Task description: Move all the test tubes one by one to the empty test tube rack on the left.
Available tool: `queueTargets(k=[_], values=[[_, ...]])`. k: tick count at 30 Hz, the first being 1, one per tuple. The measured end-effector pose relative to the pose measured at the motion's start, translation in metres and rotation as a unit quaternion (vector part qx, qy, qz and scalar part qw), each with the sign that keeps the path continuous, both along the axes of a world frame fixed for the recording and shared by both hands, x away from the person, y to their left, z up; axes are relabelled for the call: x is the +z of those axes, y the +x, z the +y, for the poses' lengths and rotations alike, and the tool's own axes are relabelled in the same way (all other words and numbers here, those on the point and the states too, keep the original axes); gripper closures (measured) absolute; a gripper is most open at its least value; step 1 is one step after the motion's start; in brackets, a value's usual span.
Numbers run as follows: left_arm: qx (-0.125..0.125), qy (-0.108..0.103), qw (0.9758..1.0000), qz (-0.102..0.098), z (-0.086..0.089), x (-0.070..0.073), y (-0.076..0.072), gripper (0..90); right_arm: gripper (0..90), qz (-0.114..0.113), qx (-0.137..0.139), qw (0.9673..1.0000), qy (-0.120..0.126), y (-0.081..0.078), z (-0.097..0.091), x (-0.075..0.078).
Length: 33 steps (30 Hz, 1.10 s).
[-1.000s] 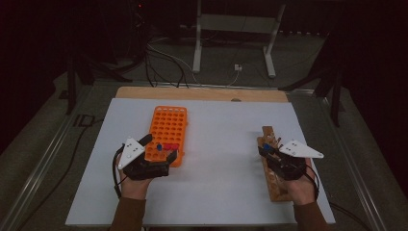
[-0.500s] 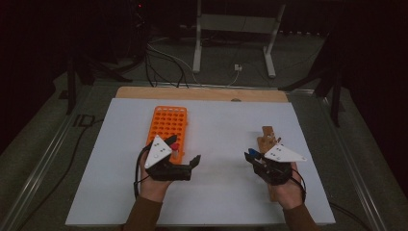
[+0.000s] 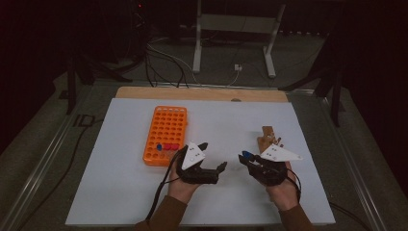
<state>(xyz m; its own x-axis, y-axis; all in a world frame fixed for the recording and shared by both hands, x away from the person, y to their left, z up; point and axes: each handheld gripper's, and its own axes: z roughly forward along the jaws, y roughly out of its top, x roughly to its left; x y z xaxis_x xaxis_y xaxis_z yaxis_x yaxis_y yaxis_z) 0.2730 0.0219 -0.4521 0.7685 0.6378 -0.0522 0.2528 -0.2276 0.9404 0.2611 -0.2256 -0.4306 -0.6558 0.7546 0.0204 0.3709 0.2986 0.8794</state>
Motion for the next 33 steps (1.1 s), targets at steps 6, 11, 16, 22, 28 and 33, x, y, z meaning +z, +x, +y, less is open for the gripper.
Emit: queueTargets(k=[6, 11, 16, 22, 28, 33], values=[[-0.022, 0.022, 0.9991, 0.028, -0.026, -0.013, 0.002, 16.4, 76.0, 0.002, 0.003, 1.0, 0.002, 0.0, 0.004, 0.001], [-0.04, 0.035, 0.9983, 0.024, -0.042, -0.019, -0.001, 32.9, 76.0, 0.007, 0.009, 0.9999, 0.006, 0.0, 0.006, 0.0], [-0.055, 0.021, 0.9978, 0.029, -0.046, -0.02, 0.001, 57.5, 76.0, 0.013, 0.016, 0.9997, 0.011, 0.001, 0.007, 0.0], [-0.068, 0.019, 0.9971, 0.03, -0.047, -0.02, 0.001, 69.4, 76.0, 0.022, 0.022, 0.9994, 0.016, 0.003, 0.008, -0.003], [-0.077, 0.026, 0.9964, 0.023, -0.048, -0.02, -0.001, 77.1, 76.1, 0.025, 0.024, 0.9992, 0.021, 0.002, 0.007, -0.002], [-0.075, 0.026, 0.9966, 0.02, -0.047, -0.02, 0.0, 77.8, 68.3, 0.019, 0.029, 0.9991, 0.026, 0.002, 0.005, -0.001]])
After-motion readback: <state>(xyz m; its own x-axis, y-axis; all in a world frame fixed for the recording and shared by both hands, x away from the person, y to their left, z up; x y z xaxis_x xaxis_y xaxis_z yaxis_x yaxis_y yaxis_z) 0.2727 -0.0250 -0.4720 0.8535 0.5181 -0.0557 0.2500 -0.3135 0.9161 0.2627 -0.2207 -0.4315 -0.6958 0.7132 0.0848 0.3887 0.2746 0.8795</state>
